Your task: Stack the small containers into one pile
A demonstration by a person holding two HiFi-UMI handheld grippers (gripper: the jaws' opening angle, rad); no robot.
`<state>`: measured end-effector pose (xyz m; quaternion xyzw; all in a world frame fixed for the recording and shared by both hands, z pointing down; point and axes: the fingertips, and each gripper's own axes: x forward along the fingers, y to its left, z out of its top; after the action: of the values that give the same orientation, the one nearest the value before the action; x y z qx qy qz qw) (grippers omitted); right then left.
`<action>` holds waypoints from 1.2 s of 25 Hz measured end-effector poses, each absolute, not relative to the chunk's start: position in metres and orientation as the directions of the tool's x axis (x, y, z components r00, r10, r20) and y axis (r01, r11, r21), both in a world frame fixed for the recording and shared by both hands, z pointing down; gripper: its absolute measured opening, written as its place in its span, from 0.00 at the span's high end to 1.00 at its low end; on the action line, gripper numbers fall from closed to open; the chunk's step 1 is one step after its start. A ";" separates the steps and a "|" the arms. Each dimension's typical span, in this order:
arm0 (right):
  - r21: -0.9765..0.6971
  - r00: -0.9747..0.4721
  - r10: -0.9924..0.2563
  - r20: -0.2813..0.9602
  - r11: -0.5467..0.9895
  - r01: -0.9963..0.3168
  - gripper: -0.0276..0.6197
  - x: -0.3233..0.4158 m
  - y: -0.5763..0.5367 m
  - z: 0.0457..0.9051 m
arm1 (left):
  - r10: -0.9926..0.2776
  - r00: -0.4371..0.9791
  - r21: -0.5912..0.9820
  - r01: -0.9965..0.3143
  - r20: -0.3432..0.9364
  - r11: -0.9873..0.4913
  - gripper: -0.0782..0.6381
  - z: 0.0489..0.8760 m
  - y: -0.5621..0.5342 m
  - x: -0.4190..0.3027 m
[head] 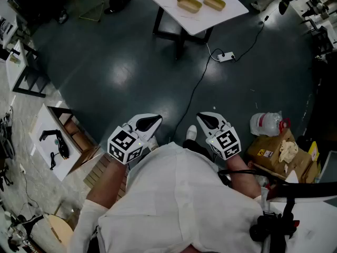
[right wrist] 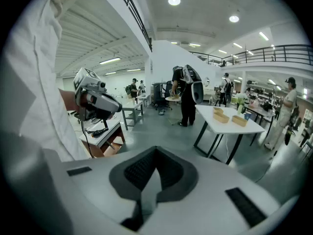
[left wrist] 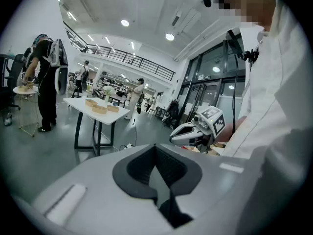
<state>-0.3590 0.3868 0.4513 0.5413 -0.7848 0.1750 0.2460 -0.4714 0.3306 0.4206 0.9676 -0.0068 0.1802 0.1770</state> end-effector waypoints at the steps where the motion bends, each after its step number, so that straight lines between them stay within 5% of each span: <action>1: -0.007 -0.292 -0.766 0.573 0.352 -0.936 0.95 -0.350 0.390 0.452 | 0.054 0.930 0.338 -0.077 0.363 -0.938 0.88 0.424 0.333 -0.462; 19: -0.078 -0.309 -0.757 0.576 0.325 -0.942 0.95 -0.102 0.450 0.474 | 0.036 0.914 0.288 -0.090 0.403 -0.953 0.88 0.428 0.390 -0.200; 30: -0.067 -0.212 -0.791 0.574 0.212 -0.975 0.95 0.007 0.401 0.492 | 0.039 0.906 0.320 -0.108 0.422 -0.941 0.88 0.451 0.322 -0.096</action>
<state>0.0067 0.4011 0.4922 0.5899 -0.7483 0.2142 0.2148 -0.0963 0.3222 0.4513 0.9611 -0.0179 0.2166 0.1704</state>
